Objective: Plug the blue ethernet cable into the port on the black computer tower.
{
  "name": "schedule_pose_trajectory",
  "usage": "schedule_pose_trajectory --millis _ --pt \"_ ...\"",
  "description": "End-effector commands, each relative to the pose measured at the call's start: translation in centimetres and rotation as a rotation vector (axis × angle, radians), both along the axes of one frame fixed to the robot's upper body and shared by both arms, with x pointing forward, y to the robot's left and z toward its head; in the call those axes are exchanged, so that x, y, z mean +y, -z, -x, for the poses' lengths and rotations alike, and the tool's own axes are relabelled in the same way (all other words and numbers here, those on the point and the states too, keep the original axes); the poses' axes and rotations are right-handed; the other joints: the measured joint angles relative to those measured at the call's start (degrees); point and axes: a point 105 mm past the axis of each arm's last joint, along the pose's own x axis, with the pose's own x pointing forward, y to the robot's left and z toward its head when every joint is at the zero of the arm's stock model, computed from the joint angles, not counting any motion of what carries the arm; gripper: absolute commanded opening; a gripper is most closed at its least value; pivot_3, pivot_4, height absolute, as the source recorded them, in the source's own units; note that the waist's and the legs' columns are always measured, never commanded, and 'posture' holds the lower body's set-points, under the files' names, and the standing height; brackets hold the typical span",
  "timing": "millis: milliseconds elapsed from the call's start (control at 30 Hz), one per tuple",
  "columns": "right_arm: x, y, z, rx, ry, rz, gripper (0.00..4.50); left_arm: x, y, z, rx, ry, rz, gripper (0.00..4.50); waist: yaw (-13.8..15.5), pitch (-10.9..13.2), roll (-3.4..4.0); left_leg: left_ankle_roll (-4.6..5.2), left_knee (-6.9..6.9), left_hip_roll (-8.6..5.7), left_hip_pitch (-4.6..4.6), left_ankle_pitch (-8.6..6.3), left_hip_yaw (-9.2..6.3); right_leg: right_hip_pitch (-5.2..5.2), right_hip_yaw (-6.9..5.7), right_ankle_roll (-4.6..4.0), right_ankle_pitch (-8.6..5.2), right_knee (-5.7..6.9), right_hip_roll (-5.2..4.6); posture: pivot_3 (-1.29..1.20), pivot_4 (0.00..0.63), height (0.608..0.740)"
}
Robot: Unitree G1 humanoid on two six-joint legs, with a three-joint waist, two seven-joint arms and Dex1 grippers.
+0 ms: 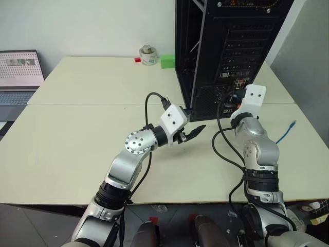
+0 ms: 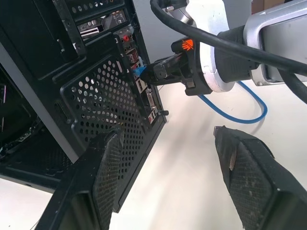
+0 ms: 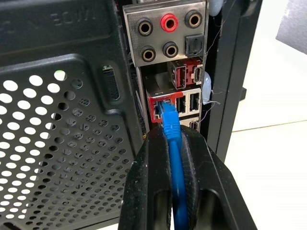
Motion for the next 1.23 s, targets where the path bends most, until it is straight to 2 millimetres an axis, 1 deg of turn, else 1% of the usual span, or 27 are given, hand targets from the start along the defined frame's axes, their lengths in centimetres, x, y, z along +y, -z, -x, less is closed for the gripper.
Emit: schedule_pose_trajectory --millis 33,67,167,300,367,500,533,600,633,733,833,967,1100,1233 --pt "0.4 -2.3 0.2 -0.090 -0.073 0.039 0.70 0.0 -1.0 0.3 -0.047 0.004 0.021 3.18 -0.08 0.00 0.00 0.00 0.00 0.01 0.01 0.00 0.02 0.00 0.03 0.00 0.00 0.00 0.01 0.00 0.150 0.740" --pt "0.3 -2.2 0.2 -0.089 -0.080 0.048 0.80 0.1 -1.0 0.2 -0.047 0.001 0.020 3.18 -0.04 0.00 0.01 0.00 -0.01 0.01 0.03 0.00 0.06 -0.01 0.07 0.00 0.00 0.01 0.04 0.00 0.150 0.740" --pt "-0.1 -2.3 0.6 -0.095 -0.108 0.085 1.54 0.4 -1.2 0.0 -0.048 -0.009 0.021 3.18 0.05 0.00 0.01 0.00 -0.07 0.02 -0.01 0.00 0.06 -0.05 0.06 0.00 0.00 -0.02 0.05 0.00 0.150 0.740" --pt "-0.6 -2.6 1.3 -0.109 -0.134 0.119 2.28 0.9 -1.2 -0.3 -0.042 -0.027 0.023 3.18 0.20 0.01 0.00 0.00 -0.09 0.00 -0.04 -0.01 0.18 -0.13 0.24 0.00 0.00 -0.03 0.03 0.00 0.150 0.740" --pt "-0.9 -2.8 2.1 -0.115 -0.158 0.139 2.83 1.5 -1.3 -0.5 -0.030 -0.045 0.027 3.18 0.34 0.01 0.00 0.01 -0.09 0.00 -0.04 -0.01 0.21 -0.14 0.27 0.00 0.00 -0.03 0.03 0.00 0.150 0.740" --pt "-1.6 -3.2 3.9 -0.118 -0.217 0.168 3.62 2.8 -1.1 -0.8 0.004 -0.081 0.029 3.18 0.78 0.01 0.00 0.01 -0.09 -0.03 -0.08 -0.01 0.20 -0.14 0.26 0.01 -0.01 -0.05 0.00 0.00 0.150 0.740" --pt "-1.9 -3.4 4.5 -0.120 -0.243 0.178 3.95 3.3 -1.0 -1.0 0.016 -0.099 0.026 3.18 0.83 0.01 0.00 0.01 -0.08 -0.04 -0.09 -0.01 0.20 -0.14 0.26 0.01 -0.01 -0.07 -0.01 0.00 0.150 0.740" --pt "-2.7 -3.6 5.8 -0.119 -0.290 0.226 4.41 4.5 -1.0 -1.4 0.026 -0.134 0.011 3.18 0.96 0.01 -0.01 0.01 -0.08 -0.05 -0.09 -0.01 0.18 -0.13 0.24 0.02 -0.01 -0.08 -0.01 0.00 0.150 0.740" --pt "-3.1 -3.8 6.6 -0.127 -0.335 0.262 4.50 5.1 -1.0 -1.6 0.030 -0.155 0.002 3.18 1.11 0.01 -0.01 0.01 -0.08 -0.05 -0.10 -0.01 0.18 -0.14 0.24 0.02 -0.01 -0.08 -0.01 0.00 0.150 0.740" --pt "-4.3 -3.7 8.4 -0.130 -0.453 0.340 4.50 6.9 -1.7 -2.3 0.022 -0.197 0.002 3.18 1.38 0.03 -0.04 0.01 -0.08 -0.05 -0.10 -0.01 0.18 -0.13 0.22 0.03 -0.01 -0.10 -0.01 0.00 0.150 0.740" --pt "-5.7 -4.3 9.5 -0.162 -0.502 0.363 4.50 8.1 -2.2 -2.6 0.021 -0.208 -0.026 3.18 1.39 0.05 -0.07 0.02 -0.08 -0.03 -0.09 -0.01 0.20 -0.12 0.20 0.03 -0.02 -0.13 0.00 0.00 0.150 0.740" --pt "-8.5 -4.1 10.0 -0.148 -0.501 0.424 4.50 9.3 -2.8 -2.7 0.016 -0.212 -0.061 3.18 1.45 0.05 -0.08 0.02 -0.08 -0.04 -0.04 -0.01 0.29 -0.08 0.22 0.04 -0.02 -0.12 0.03 0.00 0.150 0.740" --pt "-9.7 -4.5 10.3 -0.141 -0.534 0.423 4.50 9.8 -3.4 -2.2 0.029 -0.185 -0.046 3.18 1.56 0.06 -0.09 0.02 -0.08 -0.02 -0.06 -0.01 0.33 -0.08 0.23 0.04 -0.02 -0.15 0.02 0.00 0.150 0.740" --pt "-10.1 -5.2 10.3 -0.138 -0.573 0.421 4.50 10.4 -3.3 -1.9 0.048 -0.176 -0.044 3.18 1.61 0.06 -0.09 0.01 -0.07 -0.02 -0.03 -0.01 0.31 -0.07 0.27 0.04 -0.02 -0.12 0.02 0.00 0.150 0.740"
